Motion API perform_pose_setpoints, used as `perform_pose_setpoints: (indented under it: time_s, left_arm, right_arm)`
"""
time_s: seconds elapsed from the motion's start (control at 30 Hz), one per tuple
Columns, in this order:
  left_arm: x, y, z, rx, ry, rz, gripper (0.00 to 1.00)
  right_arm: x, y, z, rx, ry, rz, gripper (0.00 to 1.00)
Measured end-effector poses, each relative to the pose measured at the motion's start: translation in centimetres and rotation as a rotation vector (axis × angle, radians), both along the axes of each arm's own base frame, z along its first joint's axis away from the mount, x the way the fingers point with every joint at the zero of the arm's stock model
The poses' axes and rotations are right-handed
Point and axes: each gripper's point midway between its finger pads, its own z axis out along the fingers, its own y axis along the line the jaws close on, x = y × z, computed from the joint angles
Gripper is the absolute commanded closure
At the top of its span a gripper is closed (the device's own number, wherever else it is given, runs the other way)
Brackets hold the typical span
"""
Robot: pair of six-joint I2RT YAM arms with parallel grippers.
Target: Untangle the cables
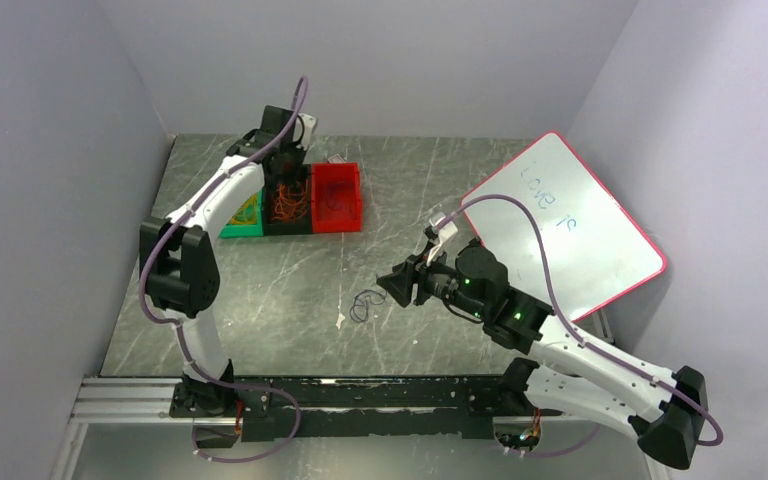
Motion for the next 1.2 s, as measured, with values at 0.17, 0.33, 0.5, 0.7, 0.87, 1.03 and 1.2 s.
perform_pose_setpoints:
  time_s: [0.17, 0.33, 0.5, 0.7, 0.87, 1.03, 1.2]
  left_arm:
    - [-0.3, -2.4, -0.1, -0.036, 0.007, -0.038, 0.93]
    - [0.0, -2.2, -2.7, -0.049, 0.062, -0.017, 0.93]
    - [0.3, -2.0, -4.9, -0.1, 0.109, 0.002, 0.93]
    - [1.3, -0.5, -5.2, -0.201, 0.109, 0.032, 0.93]
    - [1.8, -0.7, -6.2, -0.256, 0.124, 0.028, 0.93]
    - [1.7, -1.5, -8.1, -0.287, 0.165, 0.014, 0.93]
    - [1.5, -1.6, -9.7, -0.287, 0.2, 0.017, 0.93]
  right_arm:
    - [-0.1, 0.1, -0.1, -0.003, 0.004, 0.005, 0.47]
    - [-0.1, 0.1, -0.1, -0.001, 0.002, 0.005, 0.47]
    - [-0.1, 0.0, 0.0, 0.002, 0.0, 0.005, 0.47]
    - [-0.1, 0.0, 0.1, 0.002, -0.001, 0.002, 0.47]
    - [-0.1, 0.0, 0.1, 0.002, -0.001, 0.002, 0.47]
    - [-0.1, 0.0, 0.1, 0.001, -0.001, 0.002, 0.47]
    - [-0.1, -0.1, 0.0, 0.0, 0.0, 0.001, 0.47]
